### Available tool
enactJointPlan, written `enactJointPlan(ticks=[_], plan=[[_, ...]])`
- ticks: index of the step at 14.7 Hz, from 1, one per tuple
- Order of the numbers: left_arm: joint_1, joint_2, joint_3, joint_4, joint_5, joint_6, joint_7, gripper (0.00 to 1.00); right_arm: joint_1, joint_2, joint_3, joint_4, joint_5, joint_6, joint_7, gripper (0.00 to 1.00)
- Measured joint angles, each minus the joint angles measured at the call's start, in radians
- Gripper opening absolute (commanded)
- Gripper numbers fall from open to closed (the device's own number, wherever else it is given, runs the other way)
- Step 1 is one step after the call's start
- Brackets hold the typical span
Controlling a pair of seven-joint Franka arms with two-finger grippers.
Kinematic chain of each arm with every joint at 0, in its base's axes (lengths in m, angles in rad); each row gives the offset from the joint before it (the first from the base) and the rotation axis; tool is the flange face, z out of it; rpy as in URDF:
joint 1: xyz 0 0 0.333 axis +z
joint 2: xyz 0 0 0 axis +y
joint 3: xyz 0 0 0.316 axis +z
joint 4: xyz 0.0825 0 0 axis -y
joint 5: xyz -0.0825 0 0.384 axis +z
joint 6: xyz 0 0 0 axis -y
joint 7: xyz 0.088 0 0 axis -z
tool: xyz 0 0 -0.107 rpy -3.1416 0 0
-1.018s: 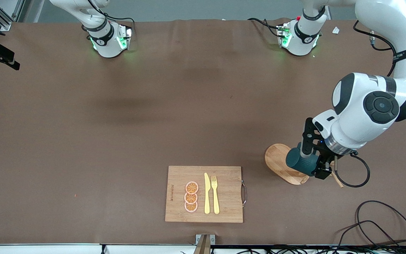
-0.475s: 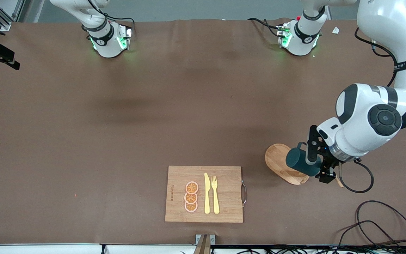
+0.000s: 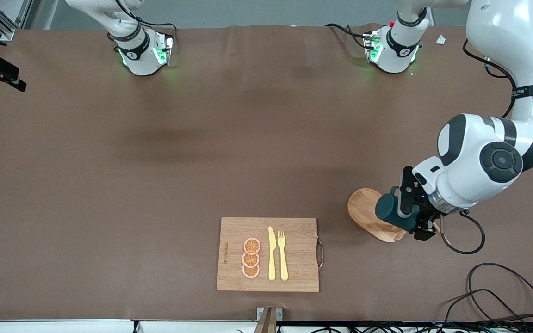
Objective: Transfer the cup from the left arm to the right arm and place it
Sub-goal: 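Close the left gripper on the teal mug's body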
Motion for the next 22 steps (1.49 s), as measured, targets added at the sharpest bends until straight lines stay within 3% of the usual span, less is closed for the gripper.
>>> enactJointPlan(ticks=[8, 11, 14, 22], plan=[[0.000, 0.028, -0.011, 0.000, -0.016, 0.024, 0.000, 0.96, 0.000, 0.000, 0.000, 0.000, 0.000, 0.000, 0.000, 1.00], [0.001, 0.028, -0.011, 0.000, -0.031, 0.024, 0.000, 0.64, 0.000, 0.000, 0.000, 0.000, 0.000, 0.000, 0.000, 1.00], [0.001, 0.028, -0.011, 0.001, -0.035, 0.024, 0.000, 0.50, 0.000, 0.000, -0.001, 0.000, 0.000, -0.001, 0.000, 1.00], [0.001, 0.027, -0.033, 0.015, -0.053, 0.024, 0.000, 0.50, 0.000, 0.000, -0.002, 0.000, 0.000, -0.002, -0.001, 1.00]])
